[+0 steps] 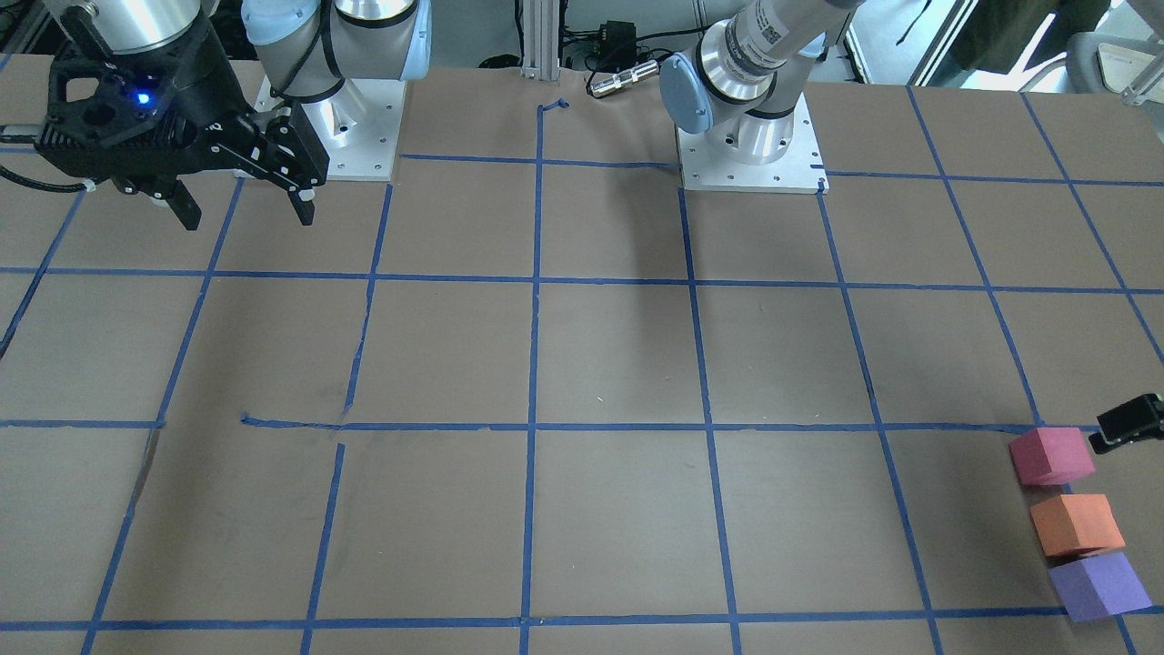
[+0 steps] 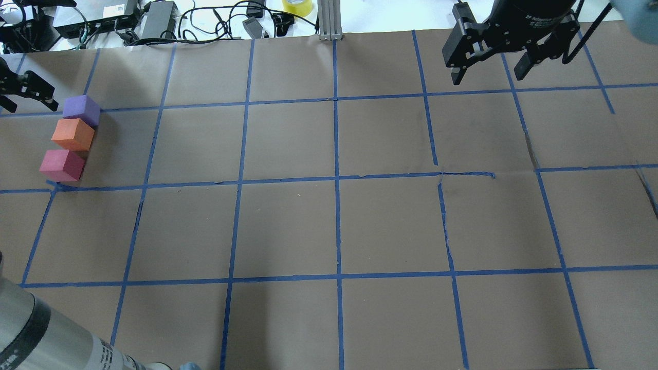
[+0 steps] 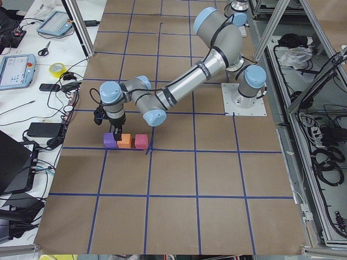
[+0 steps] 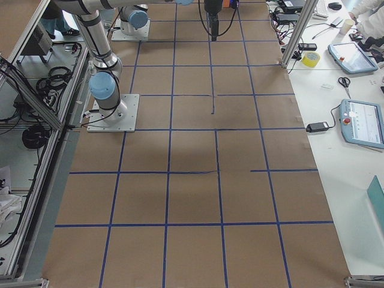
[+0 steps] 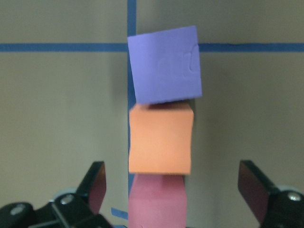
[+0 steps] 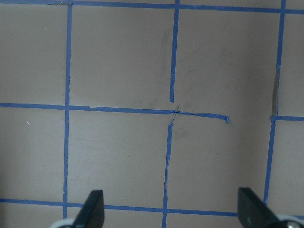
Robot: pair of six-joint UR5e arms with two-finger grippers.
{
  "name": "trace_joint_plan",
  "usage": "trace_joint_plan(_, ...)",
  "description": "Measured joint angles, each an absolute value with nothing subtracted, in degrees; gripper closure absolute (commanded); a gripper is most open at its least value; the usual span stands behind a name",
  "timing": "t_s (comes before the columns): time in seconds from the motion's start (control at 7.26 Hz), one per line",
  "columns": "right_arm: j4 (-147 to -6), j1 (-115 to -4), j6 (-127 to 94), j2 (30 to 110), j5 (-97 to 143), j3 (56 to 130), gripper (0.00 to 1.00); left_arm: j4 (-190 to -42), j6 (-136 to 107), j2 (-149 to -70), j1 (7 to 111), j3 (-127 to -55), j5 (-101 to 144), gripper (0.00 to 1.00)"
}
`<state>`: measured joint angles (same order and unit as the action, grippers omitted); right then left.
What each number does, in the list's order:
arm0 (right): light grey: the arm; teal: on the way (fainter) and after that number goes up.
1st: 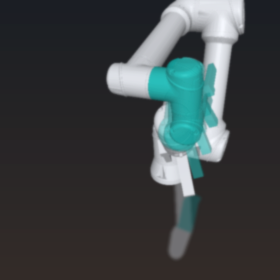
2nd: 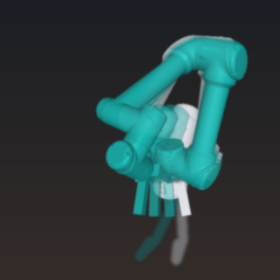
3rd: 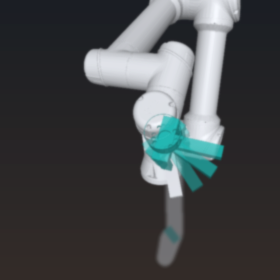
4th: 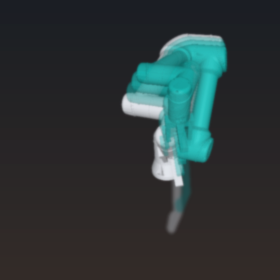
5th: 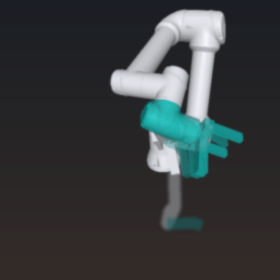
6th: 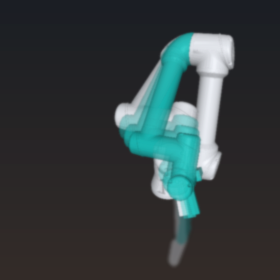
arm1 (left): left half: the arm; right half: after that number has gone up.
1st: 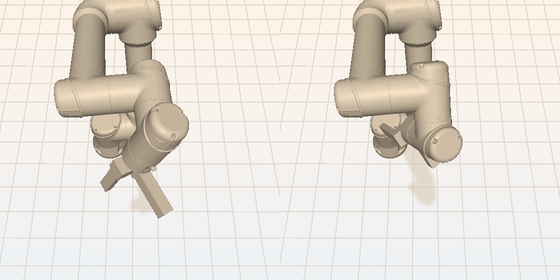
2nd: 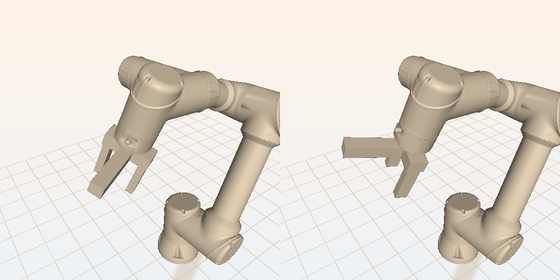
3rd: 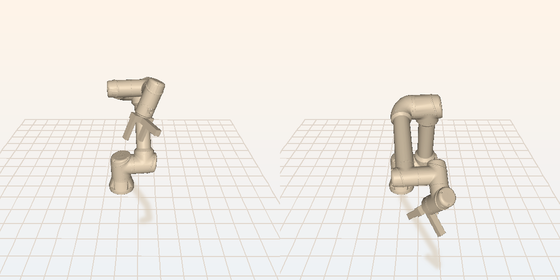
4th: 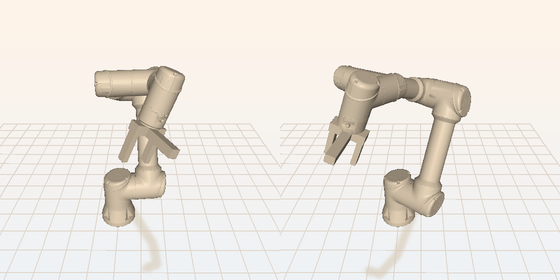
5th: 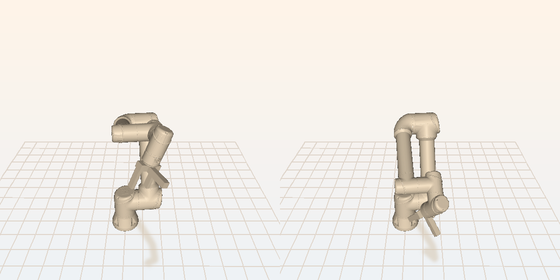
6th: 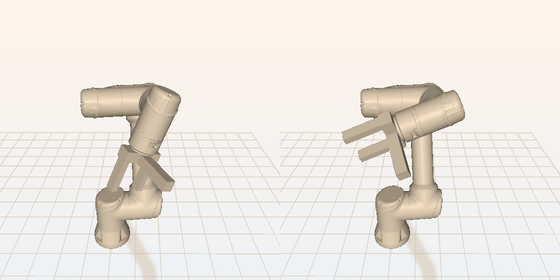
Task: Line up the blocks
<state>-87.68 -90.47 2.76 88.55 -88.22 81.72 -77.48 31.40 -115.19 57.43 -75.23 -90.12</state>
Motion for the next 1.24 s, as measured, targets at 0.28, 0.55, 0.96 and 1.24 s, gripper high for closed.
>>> trace_joint_plan(0.28,-87.71,-90.50,2.75,88.54,-88.09,81.68,0.00,-83.36,25.90,-105.24,62.01,-78.10,-90.13,0.00)
trace_joint_plan(0.55,-87.69,-90.52,2.77,88.58,-88.03,81.65,0.00,-87.27,15.22,-100.29,72.71,-79.27,-90.57,0.00)
trace_joint_plan(0.96,-87.76,-90.47,3.19,88.55,-88.81,81.32,0.00,-91.49,5.66,-94.24,85.29,-81.75,-90.26,0.00)
trace_joint_plan(1.24,-87.76,-90.47,3.34,88.51,-88.86,81.35,0.00,-91.14,3.87,-89.52,86.97,-86.74,-90.07,0.00)
